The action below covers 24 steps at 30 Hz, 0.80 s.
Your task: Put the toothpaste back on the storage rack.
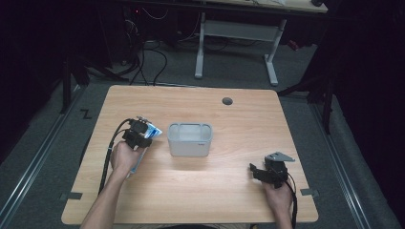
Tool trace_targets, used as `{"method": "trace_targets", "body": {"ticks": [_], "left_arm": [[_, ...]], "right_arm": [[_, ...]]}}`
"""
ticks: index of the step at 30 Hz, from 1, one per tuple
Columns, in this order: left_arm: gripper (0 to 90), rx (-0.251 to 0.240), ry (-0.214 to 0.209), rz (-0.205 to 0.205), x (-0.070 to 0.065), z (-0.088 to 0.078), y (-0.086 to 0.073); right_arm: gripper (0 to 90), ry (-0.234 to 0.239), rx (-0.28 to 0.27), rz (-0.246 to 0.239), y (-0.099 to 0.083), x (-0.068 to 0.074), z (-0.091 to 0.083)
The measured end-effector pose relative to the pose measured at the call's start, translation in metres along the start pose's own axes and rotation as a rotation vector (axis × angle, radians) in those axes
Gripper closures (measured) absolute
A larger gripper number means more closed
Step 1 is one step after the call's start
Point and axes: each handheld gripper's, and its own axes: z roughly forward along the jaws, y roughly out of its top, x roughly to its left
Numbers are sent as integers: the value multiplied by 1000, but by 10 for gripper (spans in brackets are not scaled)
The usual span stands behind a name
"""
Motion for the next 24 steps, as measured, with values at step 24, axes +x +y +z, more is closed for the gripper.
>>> {"method": "trace_targets", "body": {"ticks": [24], "left_arm": [[730, -208, -51, -33, 14, -57, -11]], "right_arm": [[297, 0, -1, 0, 0, 0, 0]]}}
